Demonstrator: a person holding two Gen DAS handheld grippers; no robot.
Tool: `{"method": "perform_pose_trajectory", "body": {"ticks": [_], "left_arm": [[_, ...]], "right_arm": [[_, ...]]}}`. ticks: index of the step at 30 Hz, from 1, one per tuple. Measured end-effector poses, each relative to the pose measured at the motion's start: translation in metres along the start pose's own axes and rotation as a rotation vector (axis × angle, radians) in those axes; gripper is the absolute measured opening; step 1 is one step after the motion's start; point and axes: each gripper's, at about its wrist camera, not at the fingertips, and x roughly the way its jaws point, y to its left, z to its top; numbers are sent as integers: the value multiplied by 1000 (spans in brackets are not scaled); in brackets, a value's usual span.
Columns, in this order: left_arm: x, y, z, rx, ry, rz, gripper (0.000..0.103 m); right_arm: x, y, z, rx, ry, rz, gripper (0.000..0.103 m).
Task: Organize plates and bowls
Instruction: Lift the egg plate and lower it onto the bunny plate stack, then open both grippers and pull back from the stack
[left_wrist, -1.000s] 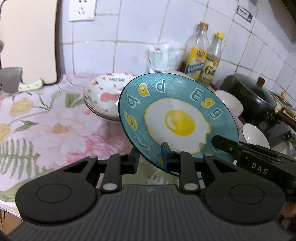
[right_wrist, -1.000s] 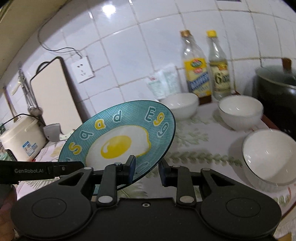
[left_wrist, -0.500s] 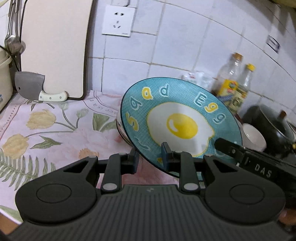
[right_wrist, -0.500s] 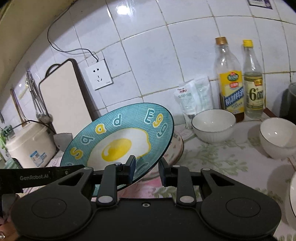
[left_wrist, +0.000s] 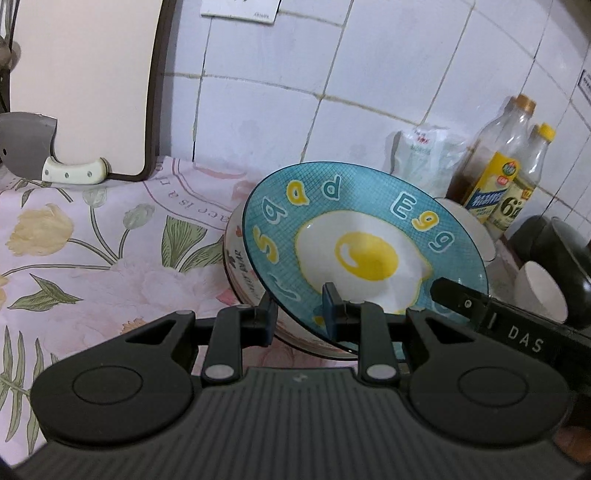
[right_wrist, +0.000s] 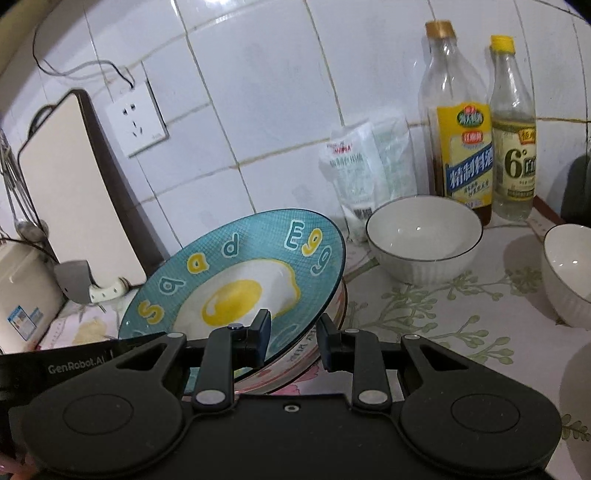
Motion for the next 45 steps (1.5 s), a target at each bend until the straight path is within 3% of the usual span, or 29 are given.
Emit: {"method": "perform_pose_trajectory", "body": {"ticks": [7,12,18,26,30,32,45], "left_arm": [[11,3,-2,17,12,69,23],[13,5,2,11,34,73,24],[22,4,11,16,99,94,25],[23,-1,14,40,110,125,27],[17,-2,12,52,106,118,35],[5,1,11,59,75,120,43],[-84,-11,-5,137,11,40,58]], "right_arm": [[20,2,-6,-2,62,5,32],[23,7,-5,-8,61,-19,32],[31,19,-3,-107,96,-104,37],[40,27,-9,-222,64,-164,42],[41,22,-12,-227,37,-147,43],[34,17,-12,-205,24,-126,43],[-67,3,-5,-246,-4,0,51]]}}
